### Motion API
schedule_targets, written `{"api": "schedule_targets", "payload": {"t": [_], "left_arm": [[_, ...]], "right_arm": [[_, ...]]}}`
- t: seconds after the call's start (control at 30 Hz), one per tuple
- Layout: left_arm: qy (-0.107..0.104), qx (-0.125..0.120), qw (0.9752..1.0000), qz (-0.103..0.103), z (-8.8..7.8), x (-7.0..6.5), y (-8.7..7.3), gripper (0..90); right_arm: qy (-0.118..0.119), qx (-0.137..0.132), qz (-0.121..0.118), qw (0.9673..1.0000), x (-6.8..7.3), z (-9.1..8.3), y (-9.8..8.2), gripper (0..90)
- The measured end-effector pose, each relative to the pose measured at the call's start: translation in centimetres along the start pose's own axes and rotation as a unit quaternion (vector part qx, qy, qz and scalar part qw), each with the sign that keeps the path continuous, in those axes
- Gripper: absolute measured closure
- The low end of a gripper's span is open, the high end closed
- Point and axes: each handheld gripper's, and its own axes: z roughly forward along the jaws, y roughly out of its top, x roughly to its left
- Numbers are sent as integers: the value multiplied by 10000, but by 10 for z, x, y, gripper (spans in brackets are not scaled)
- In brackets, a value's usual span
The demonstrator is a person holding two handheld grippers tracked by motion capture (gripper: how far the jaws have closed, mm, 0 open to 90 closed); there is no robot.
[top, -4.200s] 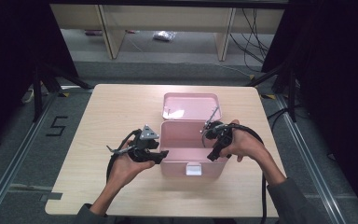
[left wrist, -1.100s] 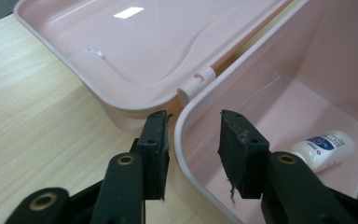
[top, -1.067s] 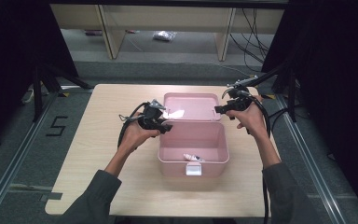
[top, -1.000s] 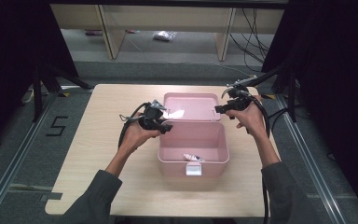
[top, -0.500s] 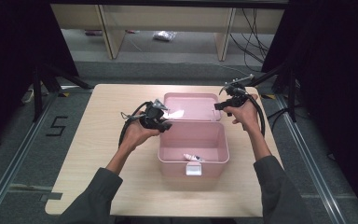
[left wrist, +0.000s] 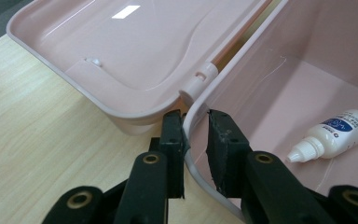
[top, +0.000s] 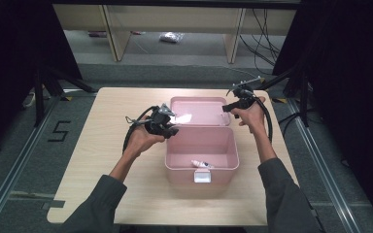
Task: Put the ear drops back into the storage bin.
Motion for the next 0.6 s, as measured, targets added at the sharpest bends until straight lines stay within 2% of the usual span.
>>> {"api": "schedule_targets", "payload": {"t": [0.03,0.07,0.13,0.17,0.23,0.27,0.37,0.4,0.43,0.47,0.5,0.57,0.6], "left_arm": [[1,-2,10000,7,0,0,0,760],[1,-3,10000,5,0,0,0,760],[3,-4,10000,2,0,0,0,760],[3,0,10000,3,0,0,0,760],[7,-5,10000,-8,0,0,0,760],[8,-19,10000,-14,0,0,0,760],[21,-11,10000,-21,0,-1,0,760],[24,-10,10000,-28,0,-1,0,760],[19,-8,10000,-25,0,-1,0,760],[6,3,10000,-19,0,-1,0,760],[41,-8,10000,-14,0,-2,0,760],[44,-8,10000,-23,0,-3,0,760],[48,-5,10000,-16,0,-3,0,760]], "right_arm": [[-7,9,-49,10000,-2,2,0,473],[-18,16,26,10000,-2,5,0,486],[9,-16,-78,10000,-5,9,0,498],[-12,-38,-11,10000,-6,11,0,508],[-65,-16,-47,10000,-7,12,0,524],[-78,-3,71,9999,-7,13,1,531],[-58,-75,-33,9999,-10,18,0,547],[-48,-4,18,10000,-10,17,1,553],[-47,-92,8,9999,-10,19,1,558],[-6,-33,167,9999,-8,20,0,567],[-64,-72,-33,9999,-10,21,0,574],[-112,-43,18,9999,-7,23,1,589],[-150,30,-110,9998,-8,23,3,603]]}}
